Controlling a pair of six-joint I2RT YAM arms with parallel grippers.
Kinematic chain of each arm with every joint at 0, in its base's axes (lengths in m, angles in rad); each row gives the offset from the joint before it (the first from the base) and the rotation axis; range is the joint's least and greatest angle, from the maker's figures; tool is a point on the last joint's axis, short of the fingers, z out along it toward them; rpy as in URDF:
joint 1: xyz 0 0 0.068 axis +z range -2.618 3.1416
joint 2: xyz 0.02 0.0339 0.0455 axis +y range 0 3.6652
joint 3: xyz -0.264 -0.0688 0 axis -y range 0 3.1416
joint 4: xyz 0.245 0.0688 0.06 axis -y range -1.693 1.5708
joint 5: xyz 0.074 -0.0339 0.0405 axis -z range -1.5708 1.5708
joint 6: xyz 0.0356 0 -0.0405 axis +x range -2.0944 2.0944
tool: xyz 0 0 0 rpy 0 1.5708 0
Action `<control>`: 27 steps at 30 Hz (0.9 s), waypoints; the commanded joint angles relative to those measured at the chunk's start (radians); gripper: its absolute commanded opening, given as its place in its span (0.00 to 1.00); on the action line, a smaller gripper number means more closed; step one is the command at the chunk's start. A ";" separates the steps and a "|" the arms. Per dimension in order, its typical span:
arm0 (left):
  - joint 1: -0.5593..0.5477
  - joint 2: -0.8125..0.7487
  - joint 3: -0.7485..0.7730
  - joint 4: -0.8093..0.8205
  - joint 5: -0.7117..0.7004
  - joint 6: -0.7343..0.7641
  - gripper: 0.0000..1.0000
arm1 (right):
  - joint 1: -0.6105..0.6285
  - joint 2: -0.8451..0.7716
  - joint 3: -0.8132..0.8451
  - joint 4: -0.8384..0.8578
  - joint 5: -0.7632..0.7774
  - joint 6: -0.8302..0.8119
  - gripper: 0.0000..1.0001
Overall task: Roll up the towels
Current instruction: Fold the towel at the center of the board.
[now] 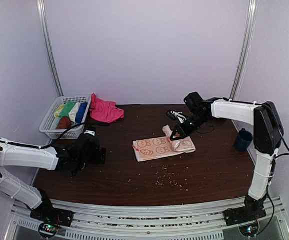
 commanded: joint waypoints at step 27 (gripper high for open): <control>-0.006 0.028 -0.024 0.029 -0.017 -0.024 0.98 | 0.112 0.203 0.219 0.031 -0.069 0.073 0.00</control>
